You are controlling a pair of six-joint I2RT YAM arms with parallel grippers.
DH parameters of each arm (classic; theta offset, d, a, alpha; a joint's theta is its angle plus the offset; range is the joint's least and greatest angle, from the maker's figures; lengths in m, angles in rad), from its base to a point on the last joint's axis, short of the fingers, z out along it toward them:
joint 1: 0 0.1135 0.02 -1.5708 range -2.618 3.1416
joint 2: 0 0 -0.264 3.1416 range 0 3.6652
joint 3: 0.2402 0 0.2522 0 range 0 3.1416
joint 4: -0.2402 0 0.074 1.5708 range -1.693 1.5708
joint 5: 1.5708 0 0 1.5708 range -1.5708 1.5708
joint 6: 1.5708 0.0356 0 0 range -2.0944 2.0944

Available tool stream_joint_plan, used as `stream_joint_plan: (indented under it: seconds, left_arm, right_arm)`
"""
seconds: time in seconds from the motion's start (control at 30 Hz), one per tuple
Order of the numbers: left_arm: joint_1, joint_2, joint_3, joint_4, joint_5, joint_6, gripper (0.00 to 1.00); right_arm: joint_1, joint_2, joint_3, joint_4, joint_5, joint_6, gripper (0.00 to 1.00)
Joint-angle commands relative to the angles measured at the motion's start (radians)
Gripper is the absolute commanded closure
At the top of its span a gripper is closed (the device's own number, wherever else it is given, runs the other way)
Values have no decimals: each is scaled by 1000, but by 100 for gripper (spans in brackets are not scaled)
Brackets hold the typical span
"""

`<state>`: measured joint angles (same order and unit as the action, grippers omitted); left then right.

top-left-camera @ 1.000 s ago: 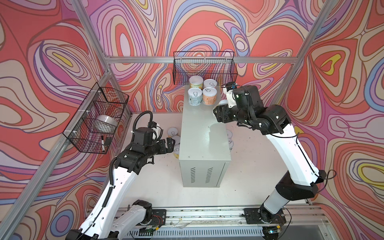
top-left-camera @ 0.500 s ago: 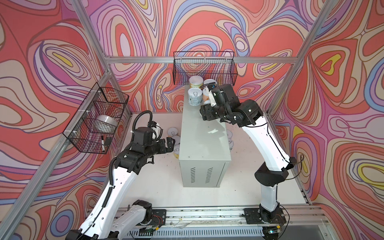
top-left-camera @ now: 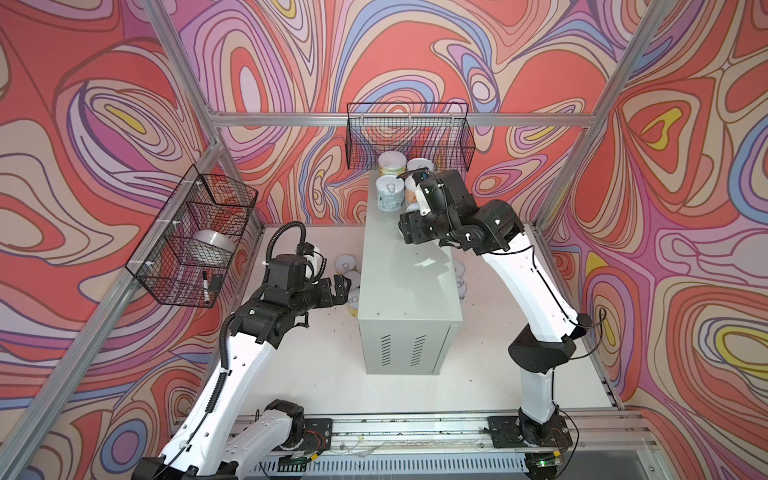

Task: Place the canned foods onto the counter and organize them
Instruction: 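Lower the green-labelled can onto the box top in front of the other cans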

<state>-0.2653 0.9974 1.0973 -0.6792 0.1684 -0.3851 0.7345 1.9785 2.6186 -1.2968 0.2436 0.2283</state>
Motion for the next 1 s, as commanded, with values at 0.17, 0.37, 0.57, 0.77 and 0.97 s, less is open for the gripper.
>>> stream_joint_plan:
  seconds: [0.17, 0.37, 0.57, 0.77, 0.97]
  left_arm:
    - [12, -7, -15, 17, 7, 8, 0]
    - [17, -19, -22, 4, -7, 13, 0]
    - [18, -19, -24, 12, -3, 9, 0]
    - [20, -8, -18, 21, 1, 16, 0]
    - [22, 12, -12, 30, 2, 16, 0]
  right_arm:
    - [6, 12, 1, 71, -38, 9, 26]
    - [6, 18, -1, 95, -56, 17, 11]
    - [5, 9, 10, 132, -52, 17, 7]
    - [6, -53, -27, 205, -73, -3, 7]
    - [6, -186, -176, 285, -51, -18, 7]
